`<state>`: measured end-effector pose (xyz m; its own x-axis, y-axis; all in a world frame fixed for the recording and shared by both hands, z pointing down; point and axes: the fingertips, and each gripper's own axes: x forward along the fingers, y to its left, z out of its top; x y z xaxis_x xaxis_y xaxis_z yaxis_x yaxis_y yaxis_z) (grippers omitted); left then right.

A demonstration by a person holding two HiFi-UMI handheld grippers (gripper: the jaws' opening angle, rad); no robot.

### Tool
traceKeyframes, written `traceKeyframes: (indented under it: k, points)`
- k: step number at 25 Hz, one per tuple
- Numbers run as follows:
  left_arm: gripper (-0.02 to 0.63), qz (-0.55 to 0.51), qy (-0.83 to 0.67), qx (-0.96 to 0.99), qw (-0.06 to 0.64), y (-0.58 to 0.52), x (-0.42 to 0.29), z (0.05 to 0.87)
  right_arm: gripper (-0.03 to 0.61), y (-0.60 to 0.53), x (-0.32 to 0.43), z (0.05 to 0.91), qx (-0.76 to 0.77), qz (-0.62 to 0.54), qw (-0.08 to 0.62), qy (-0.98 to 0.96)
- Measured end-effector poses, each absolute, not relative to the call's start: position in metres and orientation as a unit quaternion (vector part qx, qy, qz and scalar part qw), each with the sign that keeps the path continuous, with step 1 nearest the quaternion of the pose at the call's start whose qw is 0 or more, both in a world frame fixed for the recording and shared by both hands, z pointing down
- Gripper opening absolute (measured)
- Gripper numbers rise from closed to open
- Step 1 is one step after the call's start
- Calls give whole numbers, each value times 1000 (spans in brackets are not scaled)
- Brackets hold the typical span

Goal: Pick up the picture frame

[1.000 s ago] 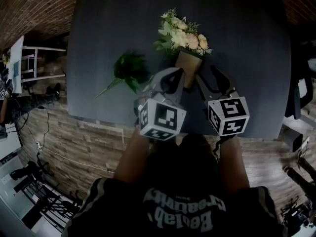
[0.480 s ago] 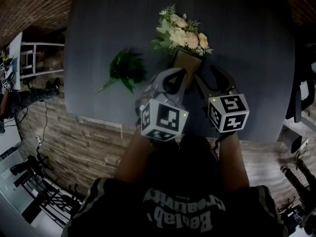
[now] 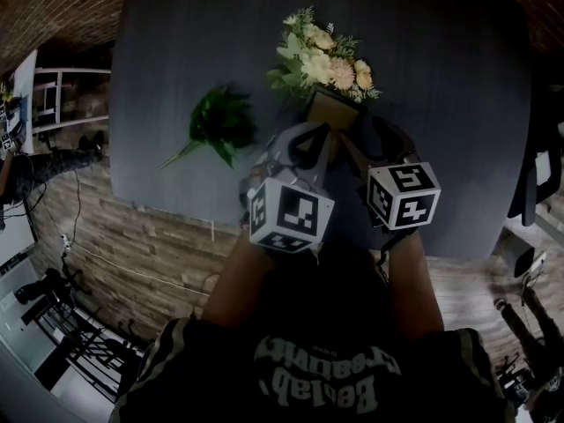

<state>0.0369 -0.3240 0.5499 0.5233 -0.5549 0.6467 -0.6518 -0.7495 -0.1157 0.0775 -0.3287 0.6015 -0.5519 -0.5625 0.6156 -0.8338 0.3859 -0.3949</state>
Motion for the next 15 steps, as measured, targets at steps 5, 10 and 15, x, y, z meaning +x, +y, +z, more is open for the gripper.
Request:
traceKeyframes:
  k: [5, 10, 15]
  points:
    - [3, 345, -350, 868, 78, -328, 36, 558, 307, -332, 74, 616, 419, 365, 199, -807]
    - [3, 345, -352, 866, 85, -332, 35, 563, 307, -335, 72, 626, 411, 383, 195, -804]
    - [3, 346, -353, 864, 92, -334, 34, 569, 305, -337, 71, 633, 400, 393, 198, -804]
